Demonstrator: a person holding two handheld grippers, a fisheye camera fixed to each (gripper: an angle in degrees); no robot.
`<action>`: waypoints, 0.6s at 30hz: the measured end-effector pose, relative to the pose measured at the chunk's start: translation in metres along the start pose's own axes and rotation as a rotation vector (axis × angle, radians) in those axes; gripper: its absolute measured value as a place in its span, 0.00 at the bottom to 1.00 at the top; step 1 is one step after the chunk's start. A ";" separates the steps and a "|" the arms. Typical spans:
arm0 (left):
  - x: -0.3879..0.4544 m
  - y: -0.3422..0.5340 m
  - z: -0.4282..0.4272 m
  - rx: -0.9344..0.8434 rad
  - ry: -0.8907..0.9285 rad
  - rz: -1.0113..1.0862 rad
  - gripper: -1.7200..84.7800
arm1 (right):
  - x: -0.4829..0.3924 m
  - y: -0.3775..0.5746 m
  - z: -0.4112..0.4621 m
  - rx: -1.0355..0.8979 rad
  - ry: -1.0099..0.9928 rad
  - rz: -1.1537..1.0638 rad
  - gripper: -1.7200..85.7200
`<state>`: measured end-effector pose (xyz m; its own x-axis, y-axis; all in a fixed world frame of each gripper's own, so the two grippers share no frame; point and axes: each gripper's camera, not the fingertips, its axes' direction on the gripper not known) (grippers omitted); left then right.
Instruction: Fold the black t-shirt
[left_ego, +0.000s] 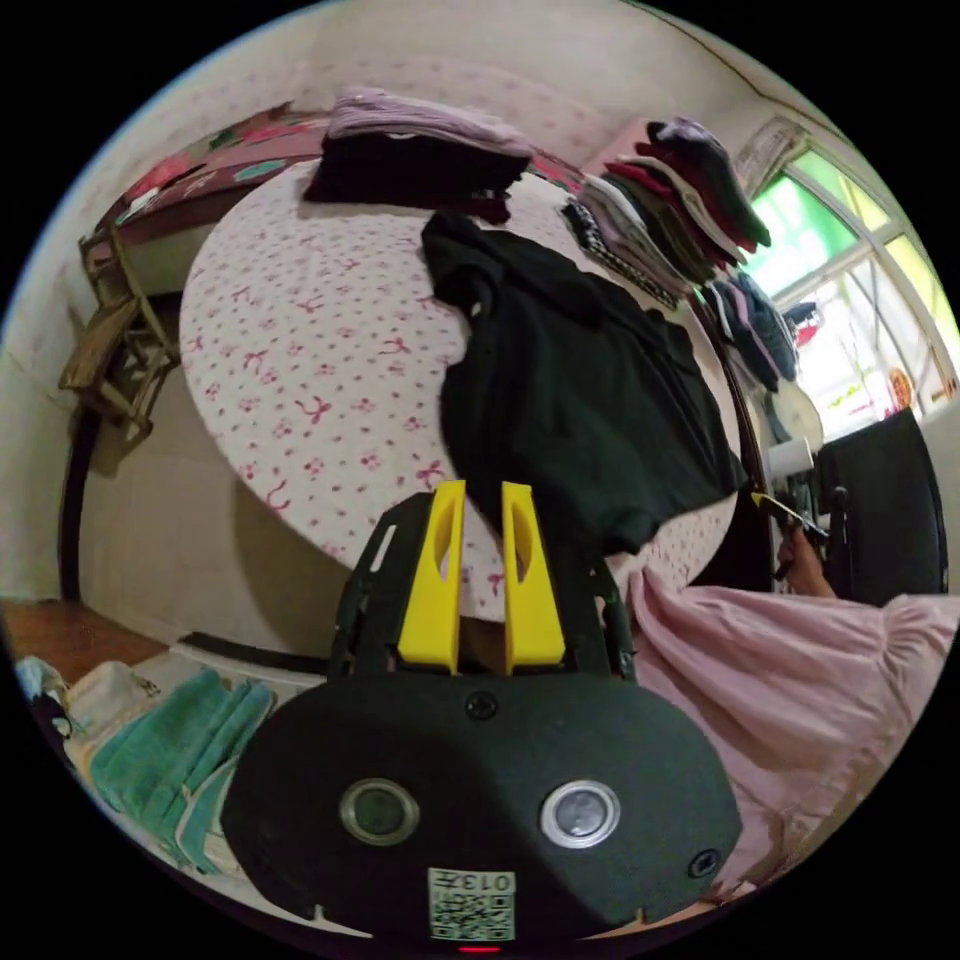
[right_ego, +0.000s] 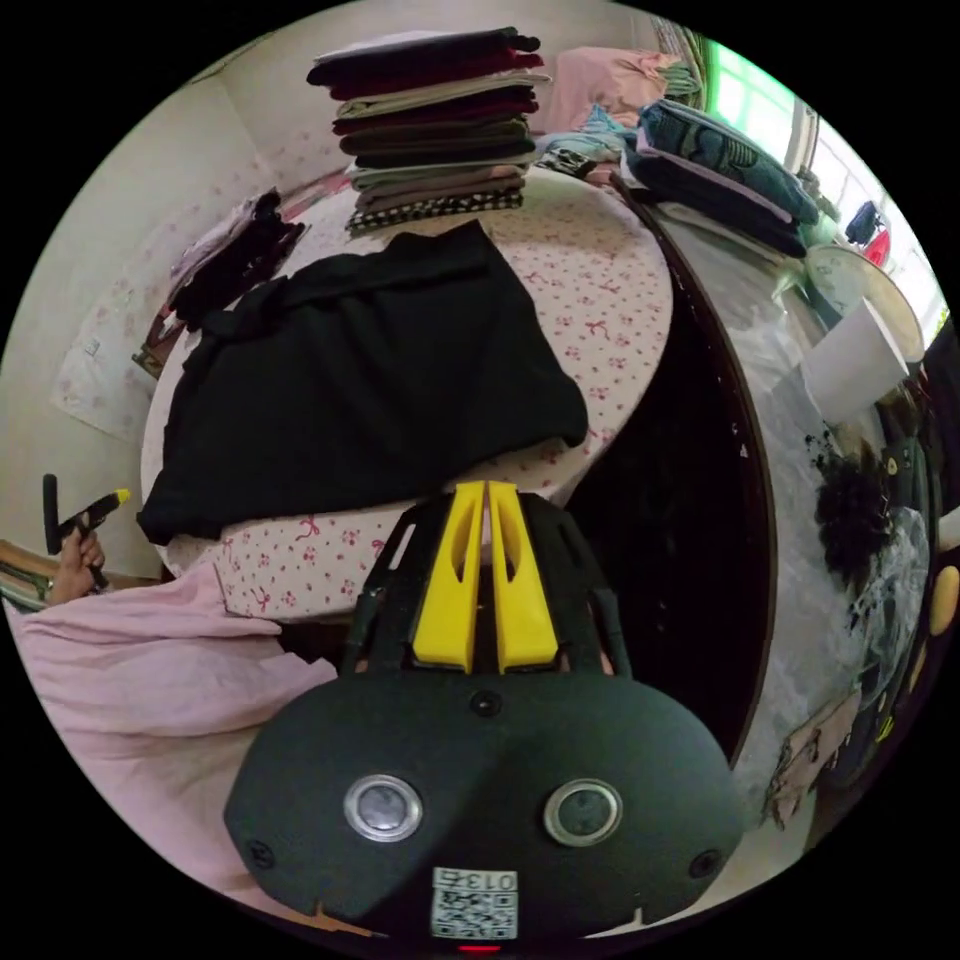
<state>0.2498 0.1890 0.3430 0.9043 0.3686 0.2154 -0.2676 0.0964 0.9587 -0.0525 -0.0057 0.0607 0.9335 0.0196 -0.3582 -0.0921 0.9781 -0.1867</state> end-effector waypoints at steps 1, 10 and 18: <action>-0.002 -0.002 0.003 -0.002 -0.014 -0.008 0.11 | -0.015 -0.004 -0.004 0.024 -0.062 -0.053 0.03; 0.022 -0.044 0.072 -0.138 -0.149 0.051 0.05 | -0.266 -0.008 0.028 -0.145 -0.341 -0.820 0.08; 0.042 0.006 0.001 0.051 -0.189 0.159 0.08 | -0.385 0.023 0.037 -0.087 -0.220 -1.122 0.12</action>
<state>0.2863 0.2042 0.3583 0.8996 0.1956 0.3904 -0.3985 0.0023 0.9172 -0.4013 0.0173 0.2282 0.5448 -0.8103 0.2157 0.8145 0.4503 -0.3658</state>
